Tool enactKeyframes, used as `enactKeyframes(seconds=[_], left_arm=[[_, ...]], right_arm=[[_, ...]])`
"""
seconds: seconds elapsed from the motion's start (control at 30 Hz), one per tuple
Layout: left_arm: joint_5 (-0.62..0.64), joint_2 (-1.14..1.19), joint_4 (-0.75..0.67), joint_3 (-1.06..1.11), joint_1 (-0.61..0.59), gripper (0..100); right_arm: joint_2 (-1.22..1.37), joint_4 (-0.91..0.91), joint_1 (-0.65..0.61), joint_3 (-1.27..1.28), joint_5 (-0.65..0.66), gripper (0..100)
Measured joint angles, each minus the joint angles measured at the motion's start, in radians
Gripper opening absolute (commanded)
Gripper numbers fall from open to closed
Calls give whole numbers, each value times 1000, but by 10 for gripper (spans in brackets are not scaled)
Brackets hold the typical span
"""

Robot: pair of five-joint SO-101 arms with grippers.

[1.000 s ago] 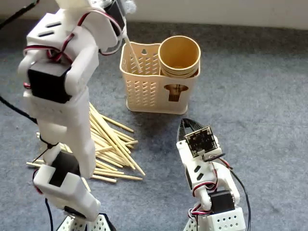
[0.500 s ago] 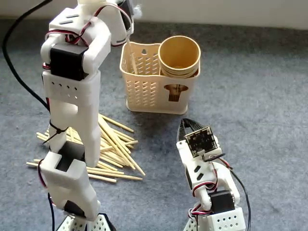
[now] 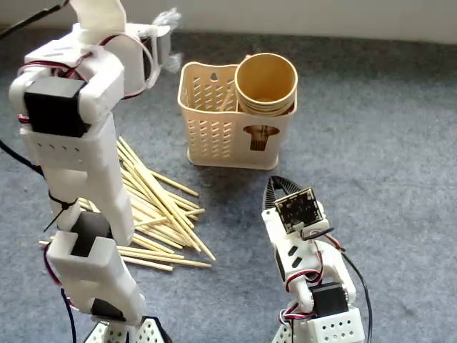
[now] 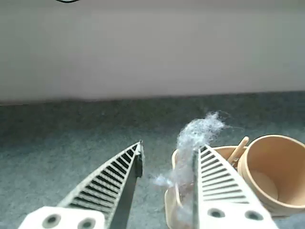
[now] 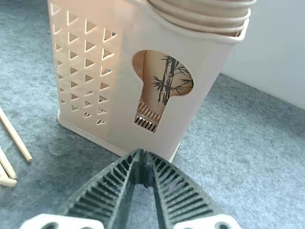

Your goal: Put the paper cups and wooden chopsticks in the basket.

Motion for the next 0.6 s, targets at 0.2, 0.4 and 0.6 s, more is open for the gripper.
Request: enactKeyframes(seconds=[0.2, 0.4, 0.6], left_arm=[[-181, -78, 11, 166, -161, 82], [-347, -242, 11, 463, -206, 83], [-462, -434, 11, 825, -203, 85]], right_arm=[[0, 0, 0, 0, 0, 7], [0, 0, 0, 0, 0, 7], [0, 0, 0, 0, 0, 7]])
